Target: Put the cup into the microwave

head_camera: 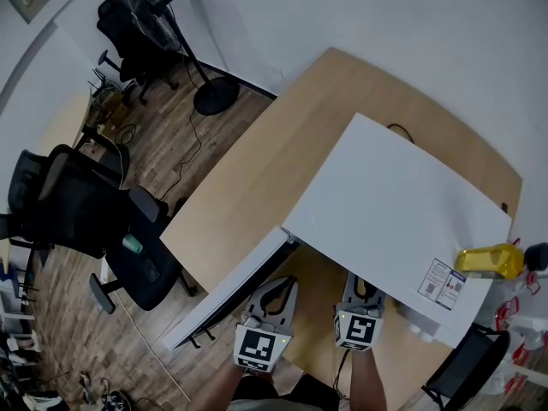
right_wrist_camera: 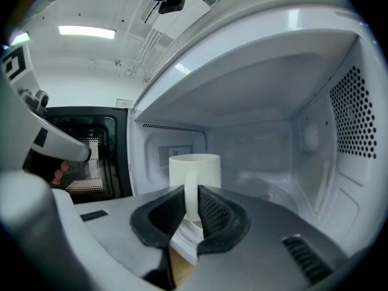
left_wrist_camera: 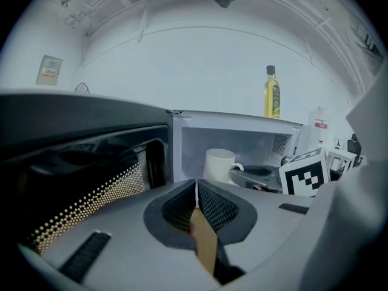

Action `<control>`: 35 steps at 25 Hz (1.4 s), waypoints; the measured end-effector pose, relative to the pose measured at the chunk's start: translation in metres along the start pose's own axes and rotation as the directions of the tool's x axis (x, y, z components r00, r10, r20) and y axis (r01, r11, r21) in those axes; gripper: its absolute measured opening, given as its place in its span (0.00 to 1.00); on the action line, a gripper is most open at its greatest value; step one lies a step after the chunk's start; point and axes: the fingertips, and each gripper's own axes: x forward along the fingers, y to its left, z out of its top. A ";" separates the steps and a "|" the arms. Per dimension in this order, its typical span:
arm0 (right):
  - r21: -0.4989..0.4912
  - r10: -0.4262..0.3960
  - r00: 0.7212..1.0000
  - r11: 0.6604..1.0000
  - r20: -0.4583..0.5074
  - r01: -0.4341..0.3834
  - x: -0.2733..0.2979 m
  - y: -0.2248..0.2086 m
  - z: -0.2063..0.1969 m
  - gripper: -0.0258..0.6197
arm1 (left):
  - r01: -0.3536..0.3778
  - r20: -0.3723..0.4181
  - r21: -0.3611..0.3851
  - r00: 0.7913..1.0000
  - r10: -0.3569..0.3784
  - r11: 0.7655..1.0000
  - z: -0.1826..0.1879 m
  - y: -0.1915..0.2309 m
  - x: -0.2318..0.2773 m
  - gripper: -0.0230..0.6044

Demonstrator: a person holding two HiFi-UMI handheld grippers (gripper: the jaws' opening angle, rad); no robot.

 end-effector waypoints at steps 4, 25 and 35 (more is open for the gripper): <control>0.009 0.055 0.998 0.998 -0.005 -0.055 0.000 0.006 0.000 0.21 | 0.000 0.000 0.006 1.000 0.000 1.000 0.001 0.000 -0.001 0.09; 0.024 0.018 1.000 1.000 -0.002 -0.018 -0.030 0.010 0.023 0.37 | 0.045 0.051 0.049 0.998 -0.048 0.998 0.024 -0.011 -0.026 0.09; 0.031 -0.082 0.996 0.996 0.027 0.081 -0.086 -0.004 0.050 0.34 | 0.123 0.092 0.108 0.987 -0.133 0.986 0.050 -0.036 -0.052 0.09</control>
